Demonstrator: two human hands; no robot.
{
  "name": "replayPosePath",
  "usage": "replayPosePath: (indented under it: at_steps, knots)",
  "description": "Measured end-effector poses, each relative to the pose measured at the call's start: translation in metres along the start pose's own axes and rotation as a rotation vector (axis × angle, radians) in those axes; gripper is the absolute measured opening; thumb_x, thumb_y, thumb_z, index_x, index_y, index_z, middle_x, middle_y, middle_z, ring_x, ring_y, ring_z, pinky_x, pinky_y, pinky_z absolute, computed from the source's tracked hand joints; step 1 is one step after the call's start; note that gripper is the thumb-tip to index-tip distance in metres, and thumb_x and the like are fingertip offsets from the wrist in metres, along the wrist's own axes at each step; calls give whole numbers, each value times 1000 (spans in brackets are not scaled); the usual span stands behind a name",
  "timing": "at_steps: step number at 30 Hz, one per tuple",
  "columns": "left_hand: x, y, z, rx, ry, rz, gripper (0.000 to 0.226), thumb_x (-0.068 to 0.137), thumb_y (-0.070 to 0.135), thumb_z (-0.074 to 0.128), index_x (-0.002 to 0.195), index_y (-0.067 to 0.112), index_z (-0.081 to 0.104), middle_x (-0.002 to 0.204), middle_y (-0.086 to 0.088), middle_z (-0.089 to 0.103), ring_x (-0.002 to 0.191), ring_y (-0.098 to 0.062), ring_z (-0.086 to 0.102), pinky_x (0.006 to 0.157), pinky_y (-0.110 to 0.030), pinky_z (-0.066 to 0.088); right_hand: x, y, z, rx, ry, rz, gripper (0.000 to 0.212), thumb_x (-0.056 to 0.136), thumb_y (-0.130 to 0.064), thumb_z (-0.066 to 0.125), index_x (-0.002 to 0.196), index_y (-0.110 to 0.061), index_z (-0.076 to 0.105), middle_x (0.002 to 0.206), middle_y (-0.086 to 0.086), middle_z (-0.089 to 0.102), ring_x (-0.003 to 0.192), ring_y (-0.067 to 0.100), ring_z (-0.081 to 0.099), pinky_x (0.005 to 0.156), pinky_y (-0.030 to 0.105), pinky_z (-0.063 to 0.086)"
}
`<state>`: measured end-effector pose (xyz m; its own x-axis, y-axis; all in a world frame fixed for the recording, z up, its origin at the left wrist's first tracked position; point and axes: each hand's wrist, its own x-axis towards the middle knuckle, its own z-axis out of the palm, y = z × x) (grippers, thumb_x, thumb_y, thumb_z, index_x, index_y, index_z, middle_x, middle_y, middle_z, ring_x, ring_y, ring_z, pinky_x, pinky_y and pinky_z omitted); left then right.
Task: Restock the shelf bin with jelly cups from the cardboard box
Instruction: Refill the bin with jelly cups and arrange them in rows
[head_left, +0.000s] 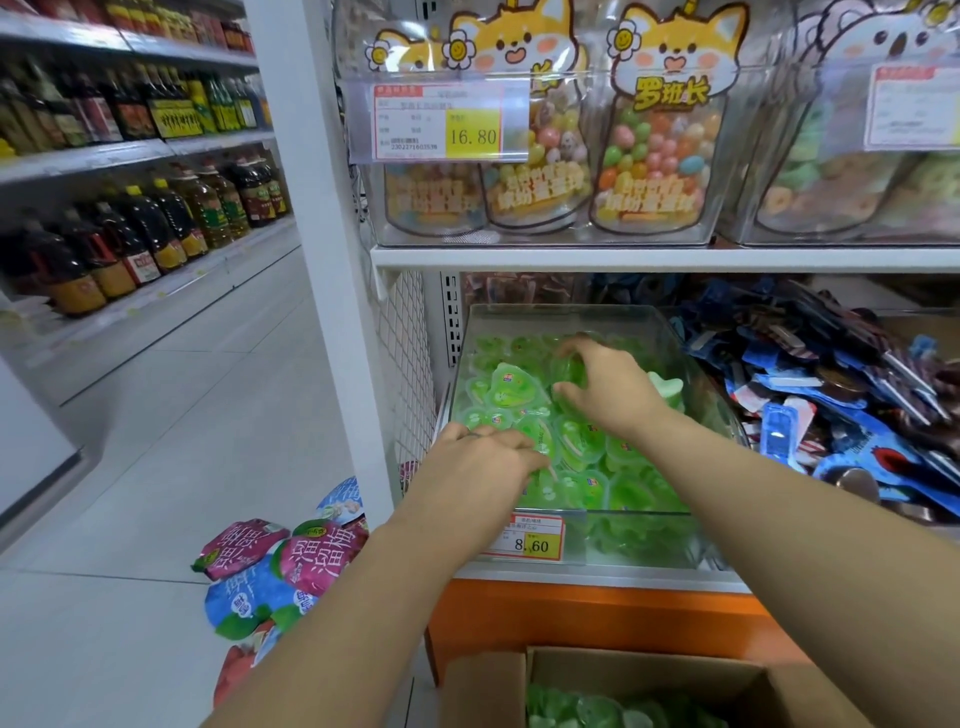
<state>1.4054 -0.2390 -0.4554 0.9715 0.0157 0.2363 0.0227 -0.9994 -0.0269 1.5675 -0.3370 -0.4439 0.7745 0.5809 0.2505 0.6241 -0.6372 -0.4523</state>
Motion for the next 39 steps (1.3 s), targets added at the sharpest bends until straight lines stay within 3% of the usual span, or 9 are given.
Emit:
replayPosePath:
  at_steps: [4, 7, 13, 16, 21, 27, 32, 35, 39]
  knots:
    - [-2, 2, -8, -39, 50, -9, 31, 100, 28, 40, 126, 35, 55, 132, 16, 52, 120, -10, 46, 92, -30, 25, -10, 3, -12, 148, 193, -88, 33, 84, -9, 63, 116, -13, 59, 114, 6, 63, 100, 21, 56, 93, 29, 40]
    - [-3, 2, -18, -200, 239, -78, 29, 96, 29, 48, 123, 33, 59, 125, 15, 59, 114, -9, 54, 94, -31, 36, -30, -2, -40, 372, 268, -110, 30, 80, 0, 60, 99, -22, 59, 81, -5, 57, 65, 6, 46, 67, 22, 42]
    - [5, 17, -36, -810, 396, -241, 23, 86, 27, 66, 107, 35, 65, 99, 18, 63, 79, 4, 58, 67, -10, 41, -78, -13, -73, 507, -124, -299, 31, 79, 3, 57, 89, -26, 58, 90, -4, 64, 73, 27, 57, 72, 37, 52]
    - [7, 26, -39, -952, 362, -261, 11, 83, 25, 69, 82, 36, 66, 77, 11, 64, 63, -9, 59, 62, -21, 45, -85, -18, -74, 509, -193, -331, 32, 82, 3, 56, 98, -25, 58, 89, -22, 61, 78, 22, 56, 73, 35, 54]
    - [11, 31, -42, -1175, 459, -422, 12, 88, 20, 64, 77, 25, 62, 69, 8, 61, 53, -2, 57, 61, -24, 51, -92, -21, -63, 884, 106, -29, 24, 83, -3, 66, 97, -21, 58, 87, -4, 61, 63, 5, 55, 65, 23, 55]
    - [13, 42, -37, -1414, 279, -447, 8, 91, 12, 59, 84, 16, 58, 71, 3, 66, 64, -2, 66, 56, -16, 50, -101, -14, -52, 1125, 53, 230, 4, 88, -4, 60, 87, -9, 60, 66, 5, 60, 53, 7, 56, 54, 19, 52]
    - [5, 28, -30, -933, 204, -299, 7, 89, 19, 63, 85, 24, 63, 85, 6, 69, 82, -8, 66, 74, -22, 50, -100, 0, -51, 998, -89, 315, 13, 88, -2, 58, 79, -9, 64, 64, 1, 62, 50, 5, 49, 50, 14, 43]
    - [-7, 11, -22, -349, 81, -123, 22, 92, 31, 57, 111, 28, 65, 114, 13, 62, 106, -7, 57, 92, -28, 44, -103, 7, -49, 762, -146, 303, 12, 84, -4, 63, 77, -13, 66, 59, -4, 65, 55, 8, 46, 52, 15, 38]
    - [-20, 8, -6, -243, -80, -24, 48, 97, 40, 44, 143, 28, 39, 148, 11, 32, 137, -9, 30, 111, -25, 26, -104, 11, -42, 673, -185, 326, 8, 84, -8, 66, 82, -16, 64, 58, -5, 65, 65, 11, 51, 53, 9, 38]
